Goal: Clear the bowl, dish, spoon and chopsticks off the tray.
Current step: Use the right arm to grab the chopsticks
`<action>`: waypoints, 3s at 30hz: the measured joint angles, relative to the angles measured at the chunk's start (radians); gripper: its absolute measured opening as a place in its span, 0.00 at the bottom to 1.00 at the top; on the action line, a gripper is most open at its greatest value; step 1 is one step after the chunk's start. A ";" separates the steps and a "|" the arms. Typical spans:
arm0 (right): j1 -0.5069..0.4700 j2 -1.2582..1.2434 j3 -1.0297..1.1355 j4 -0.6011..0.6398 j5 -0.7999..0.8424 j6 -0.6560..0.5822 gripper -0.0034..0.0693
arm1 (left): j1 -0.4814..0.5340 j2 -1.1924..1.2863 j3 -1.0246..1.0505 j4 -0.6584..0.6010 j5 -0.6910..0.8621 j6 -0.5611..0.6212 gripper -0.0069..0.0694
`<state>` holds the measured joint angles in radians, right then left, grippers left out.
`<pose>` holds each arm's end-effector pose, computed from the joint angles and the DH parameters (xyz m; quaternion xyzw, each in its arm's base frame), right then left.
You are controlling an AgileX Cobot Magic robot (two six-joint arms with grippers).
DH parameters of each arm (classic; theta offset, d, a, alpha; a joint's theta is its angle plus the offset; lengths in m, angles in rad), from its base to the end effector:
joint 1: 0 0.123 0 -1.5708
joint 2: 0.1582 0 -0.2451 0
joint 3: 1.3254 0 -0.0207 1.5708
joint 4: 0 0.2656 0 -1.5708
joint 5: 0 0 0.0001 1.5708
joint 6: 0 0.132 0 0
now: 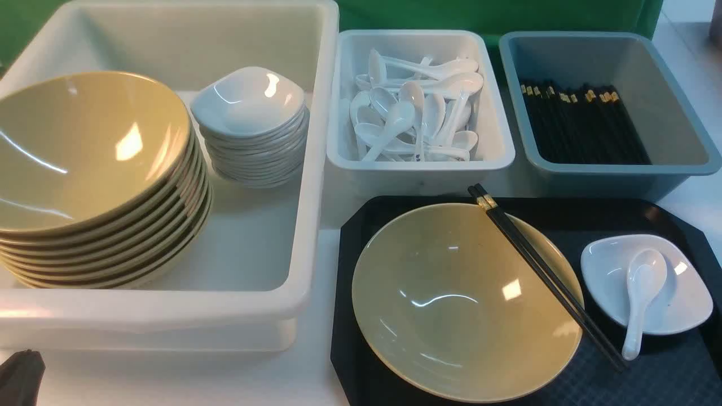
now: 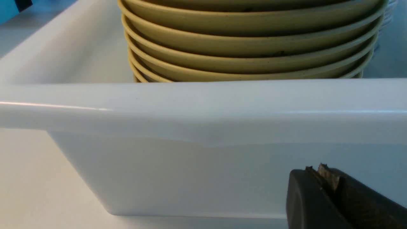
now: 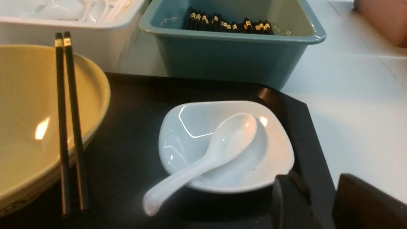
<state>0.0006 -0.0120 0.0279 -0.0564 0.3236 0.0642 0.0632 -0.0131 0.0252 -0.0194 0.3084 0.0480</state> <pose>0.1488 -0.0023 0.1653 0.0095 0.7902 -0.0036 0.6127 0.1489 0.0086 0.1684 -0.0114 0.7845 0.0264 0.6195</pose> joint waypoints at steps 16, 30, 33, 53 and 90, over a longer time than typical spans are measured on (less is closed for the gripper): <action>0.000 0.000 0.000 0.000 0.000 0.000 0.38 | 0.000 0.000 0.000 0.000 0.000 0.000 0.08; 0.000 0.000 0.000 0.000 0.000 0.000 0.38 | 0.000 0.000 0.000 0.000 0.000 0.000 0.08; 0.000 0.000 0.000 0.000 0.000 0.000 0.38 | 0.000 0.000 0.000 0.000 0.000 0.000 0.08; 0.000 0.000 0.000 -0.001 -0.003 -0.009 0.38 | 0.000 0.000 0.000 0.000 0.001 0.000 0.08; 0.075 0.030 -0.154 0.445 0.045 0.355 0.32 | 0.005 0.042 -0.349 -0.835 0.084 0.086 0.08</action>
<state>0.0753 0.0176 -0.1266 0.3889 0.3684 0.4196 0.0679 0.0285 -0.3237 -0.8546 0.3925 0.1338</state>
